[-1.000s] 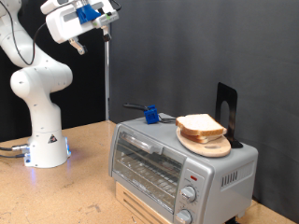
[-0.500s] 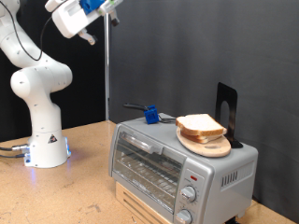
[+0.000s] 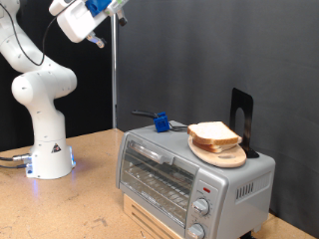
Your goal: Make a piece of toast with the oven
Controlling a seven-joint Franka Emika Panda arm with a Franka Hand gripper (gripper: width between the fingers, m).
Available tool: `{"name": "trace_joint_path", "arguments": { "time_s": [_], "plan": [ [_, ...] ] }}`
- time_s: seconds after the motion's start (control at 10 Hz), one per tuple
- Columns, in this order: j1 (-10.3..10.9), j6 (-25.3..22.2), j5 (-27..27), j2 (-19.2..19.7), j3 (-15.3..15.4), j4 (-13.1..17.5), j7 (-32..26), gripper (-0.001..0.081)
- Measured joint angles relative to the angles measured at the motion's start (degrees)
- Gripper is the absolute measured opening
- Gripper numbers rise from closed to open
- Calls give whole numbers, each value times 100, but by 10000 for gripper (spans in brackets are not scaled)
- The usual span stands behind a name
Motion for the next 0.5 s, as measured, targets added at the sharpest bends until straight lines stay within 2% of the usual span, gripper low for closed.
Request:
{"name": "trace_joint_path", "arguments": {
  "time_s": [0.1,0.3,0.5],
  "plan": [
    [65,146,243,19,-182,-60,-132,803],
    [83,394,292,223,-448,-162,-242,803],
    [85,266,167,643,-701,-153,-273,803]
  ]
}}
